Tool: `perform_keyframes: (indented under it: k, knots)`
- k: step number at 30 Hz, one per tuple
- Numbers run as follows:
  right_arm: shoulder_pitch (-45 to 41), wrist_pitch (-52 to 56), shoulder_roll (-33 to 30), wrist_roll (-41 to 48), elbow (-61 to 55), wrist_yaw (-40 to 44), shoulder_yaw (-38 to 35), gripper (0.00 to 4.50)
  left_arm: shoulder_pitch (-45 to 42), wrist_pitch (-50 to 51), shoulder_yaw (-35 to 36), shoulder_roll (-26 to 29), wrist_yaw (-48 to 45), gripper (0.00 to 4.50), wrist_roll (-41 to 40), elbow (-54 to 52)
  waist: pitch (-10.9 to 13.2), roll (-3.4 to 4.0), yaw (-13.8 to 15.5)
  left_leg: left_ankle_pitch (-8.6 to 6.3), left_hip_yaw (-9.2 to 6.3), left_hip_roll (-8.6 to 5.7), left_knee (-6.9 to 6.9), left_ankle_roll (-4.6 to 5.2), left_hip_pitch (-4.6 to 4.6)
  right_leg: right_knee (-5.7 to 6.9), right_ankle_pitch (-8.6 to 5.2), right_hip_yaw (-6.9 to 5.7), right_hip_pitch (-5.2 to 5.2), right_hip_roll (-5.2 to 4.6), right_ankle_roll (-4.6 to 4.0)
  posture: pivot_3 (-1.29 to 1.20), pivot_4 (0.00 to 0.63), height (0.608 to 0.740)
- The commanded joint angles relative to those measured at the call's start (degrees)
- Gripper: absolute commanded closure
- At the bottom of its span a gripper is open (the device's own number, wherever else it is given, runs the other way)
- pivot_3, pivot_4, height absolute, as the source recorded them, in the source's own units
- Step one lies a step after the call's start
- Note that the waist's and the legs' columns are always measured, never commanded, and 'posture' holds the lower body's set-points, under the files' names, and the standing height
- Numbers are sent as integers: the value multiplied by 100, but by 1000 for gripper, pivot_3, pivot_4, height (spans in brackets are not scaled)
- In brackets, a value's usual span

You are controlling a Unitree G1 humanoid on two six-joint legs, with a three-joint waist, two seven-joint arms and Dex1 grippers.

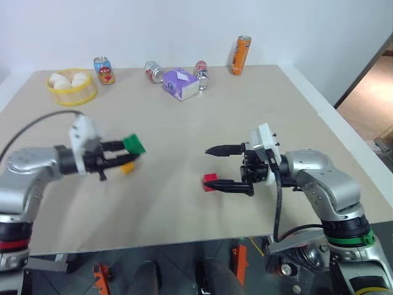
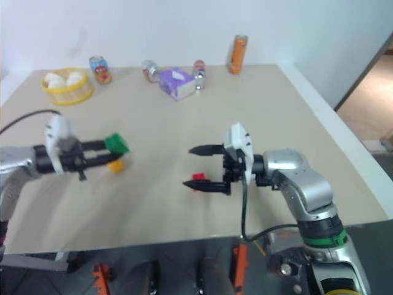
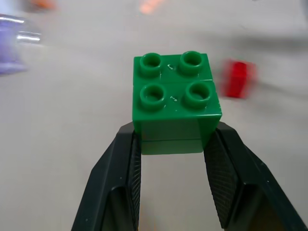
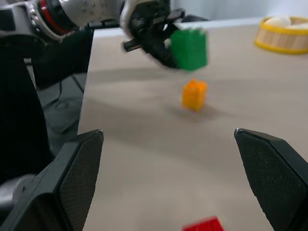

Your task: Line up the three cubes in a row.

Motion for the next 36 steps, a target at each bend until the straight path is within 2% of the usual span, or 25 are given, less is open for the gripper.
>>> perform_keyframes:
  k: [1, 9, 15, 36]
  knots:
    - [-27, -129, -118, -3, 14, 113, -146, 0, 190, -280, -353, -37, 75, 3203, 370, -209, 0, 1, -2, 1, -5, 1, 0, 2, 1, 0, 2, 3, -2, 7, -8, 0, 150, 740]
    - [112, -113, -193, 5, -77, -28, -225, 0, -418, -790, -1367, -735, 154, 3203, 1184, 655, 1, 1, 27, 14, -14, -9, 7, 22, -9, -1, 8, 3, -2, 6, -16, 0, 150, 740]
    - [302, -22, -248, 72, -319, -214, -323, 0, -821, -945, -1595, -1196, 47, 3203, 1264, 1257, 1, 1, 21, 13, 1, -16, 10, 21, -23, -9, 27, 20, -11, 0, 23, 0, 150, 740]
    - [607, 91, -313, 187, -690, -540, -462, 0, -1160, -1293, -1829, -1320, -631, 3203, 1638, 2052, 1, 1, 20, 13, -2, -15, 15, 21, -23, -8, 31, 20, -10, 3, 27, 0, 150, 740]
